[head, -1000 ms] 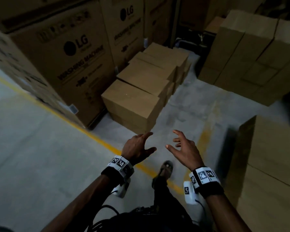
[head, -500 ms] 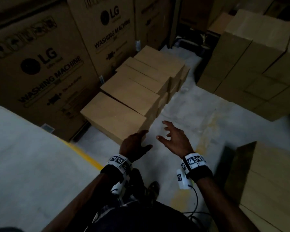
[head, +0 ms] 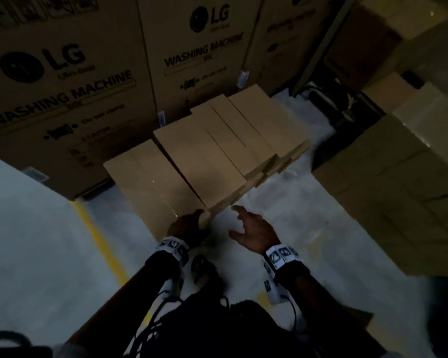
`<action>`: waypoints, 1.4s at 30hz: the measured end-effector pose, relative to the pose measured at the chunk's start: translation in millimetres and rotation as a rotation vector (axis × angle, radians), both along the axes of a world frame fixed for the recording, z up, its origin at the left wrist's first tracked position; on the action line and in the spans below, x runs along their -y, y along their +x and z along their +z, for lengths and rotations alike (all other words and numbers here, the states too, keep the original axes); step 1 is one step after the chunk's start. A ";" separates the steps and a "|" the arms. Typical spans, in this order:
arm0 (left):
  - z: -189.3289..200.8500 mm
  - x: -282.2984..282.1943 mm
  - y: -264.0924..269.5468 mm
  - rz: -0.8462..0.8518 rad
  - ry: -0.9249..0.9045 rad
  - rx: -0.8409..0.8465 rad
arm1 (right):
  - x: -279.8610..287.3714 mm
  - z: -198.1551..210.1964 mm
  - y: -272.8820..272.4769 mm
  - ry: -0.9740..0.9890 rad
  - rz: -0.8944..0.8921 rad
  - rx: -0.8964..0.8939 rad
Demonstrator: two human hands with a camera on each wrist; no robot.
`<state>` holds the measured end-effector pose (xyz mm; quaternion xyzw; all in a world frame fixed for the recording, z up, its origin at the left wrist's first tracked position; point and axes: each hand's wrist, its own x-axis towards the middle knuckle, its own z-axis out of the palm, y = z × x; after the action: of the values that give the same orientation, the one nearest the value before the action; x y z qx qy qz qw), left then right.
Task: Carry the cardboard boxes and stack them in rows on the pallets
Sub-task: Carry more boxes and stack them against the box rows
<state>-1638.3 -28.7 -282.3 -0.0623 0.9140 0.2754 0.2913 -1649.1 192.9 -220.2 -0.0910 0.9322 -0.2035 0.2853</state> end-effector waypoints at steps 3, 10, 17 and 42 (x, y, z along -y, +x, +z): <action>-29.2 1.1 -11.3 0.060 0.011 0.117 | -5.8 -21.9 -35.1 0.027 0.047 0.057; -93.0 9.9 13.6 0.252 0.007 0.253 | 10.5 -86.7 -79.1 0.038 0.075 0.315; -150.3 5.6 37.3 0.528 -0.084 0.248 | 35.9 -176.2 -104.5 0.019 0.160 0.324; -278.3 22.2 42.4 1.308 -0.010 0.055 | 45.4 -354.4 -109.4 -0.172 0.552 0.387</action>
<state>-1595.9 -50.9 -560.6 -0.6137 0.6811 0.3898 0.0867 -1758.5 147.5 -574.6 -0.3231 0.7805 -0.2097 0.4923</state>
